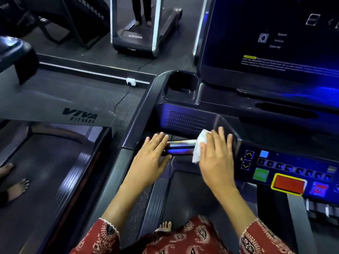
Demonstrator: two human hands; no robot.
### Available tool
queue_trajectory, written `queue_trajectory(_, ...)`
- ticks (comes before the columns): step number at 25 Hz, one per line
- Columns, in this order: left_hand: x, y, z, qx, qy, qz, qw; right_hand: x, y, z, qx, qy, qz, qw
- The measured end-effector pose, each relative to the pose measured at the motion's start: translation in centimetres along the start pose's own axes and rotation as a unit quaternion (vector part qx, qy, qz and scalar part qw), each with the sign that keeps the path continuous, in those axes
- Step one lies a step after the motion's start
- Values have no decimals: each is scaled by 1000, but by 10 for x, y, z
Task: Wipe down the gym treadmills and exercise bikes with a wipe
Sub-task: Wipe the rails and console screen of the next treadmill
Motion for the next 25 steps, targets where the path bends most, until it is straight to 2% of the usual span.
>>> queue_trajectory(1,3,-4,4,-15,5,-5,1000,-1,-2,-9,3,5,-10,1000)
queue_trajectory(4,7,-9,5,-43,11,-4,999,-6,-6,-19,5,121,-32,992)
queue_trajectory(5,8,-9,3,-45,13,-2,999,-2,-3,-10,-11,128,-26,991)
queue_trajectory(8,9,-9,2,-48,23,-1,999,-4,6,14,-67,46,18,997)
queue_trajectory(10,9,-9,3,-60,40,-2,997,-10,5,4,-56,14,18,998)
queue_trajectory(14,10,-6,3,-67,38,8,997,-8,2,-6,-19,78,-12,997)
queue_trajectory(18,10,-6,4,-70,36,25,997,-13,19,19,-47,25,20,998)
queue_trajectory(21,10,-6,6,-68,32,31,997,-20,9,3,-17,8,-3,1000)
queue_trajectory(23,10,-6,4,-68,26,25,997,-15,-2,-11,9,50,-29,998)
queue_trajectory(25,10,-5,1,-66,10,18,998,-12,-6,-14,36,137,-44,989)
Point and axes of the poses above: each hand's wrist, its own x-axis towards the middle knuckle, its own y-axis out of the back of the hand, z = x × y, the point moved 2 cm from there along x, towards the middle knuckle, and after that the axes turned 13 degrees about z, right-handed, at the moved point
